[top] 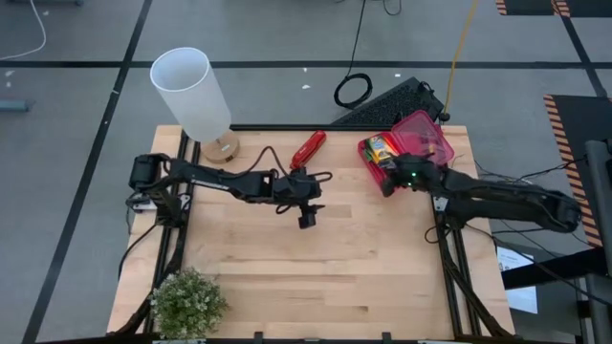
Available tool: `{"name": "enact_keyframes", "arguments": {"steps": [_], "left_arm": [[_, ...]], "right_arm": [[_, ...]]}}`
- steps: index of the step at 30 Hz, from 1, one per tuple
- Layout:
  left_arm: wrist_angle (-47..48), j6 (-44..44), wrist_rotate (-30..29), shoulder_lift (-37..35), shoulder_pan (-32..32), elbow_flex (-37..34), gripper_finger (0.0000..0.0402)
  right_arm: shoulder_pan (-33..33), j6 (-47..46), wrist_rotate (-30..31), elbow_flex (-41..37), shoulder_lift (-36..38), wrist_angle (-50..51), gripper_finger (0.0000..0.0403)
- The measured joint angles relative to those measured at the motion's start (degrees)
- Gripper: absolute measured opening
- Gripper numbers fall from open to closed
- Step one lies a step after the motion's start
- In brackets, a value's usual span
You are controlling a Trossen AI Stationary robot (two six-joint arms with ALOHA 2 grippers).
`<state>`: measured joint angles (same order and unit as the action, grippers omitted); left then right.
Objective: Pack school essentials
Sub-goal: Return to Home Position
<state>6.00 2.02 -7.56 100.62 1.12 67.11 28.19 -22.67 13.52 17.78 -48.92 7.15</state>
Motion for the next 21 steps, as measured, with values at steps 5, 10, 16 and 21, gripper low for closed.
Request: {"name": "enact_keyframes", "arguments": {"steps": [5,10,16,21], "left_arm": [[1.6,1.0,-2.8,-5.7,-1.4,0.0,0.0234],[5.1,1.1,-7.0,-10.4,-3.3,0.0,0.0234],[-0.5,1.6,-9.3,-13.0,-5.6,-3.3,0.0234],[-13.4,1.2,-11.4,-16.4,-8.3,-11.6,0.0234]], "right_arm": [[-5.1,5.4,-3.1,0.0,11.1,0.2,0.0018],[-10.3,12.2,-1.6,0.2,18.8,-2.6,0.0009],[-16.6,19.3,0.7,0.2,22.8,-6.0,0.0001],[-22.9,28.6,3.6,0.1,24.3,-5.9,0.0001]]}}
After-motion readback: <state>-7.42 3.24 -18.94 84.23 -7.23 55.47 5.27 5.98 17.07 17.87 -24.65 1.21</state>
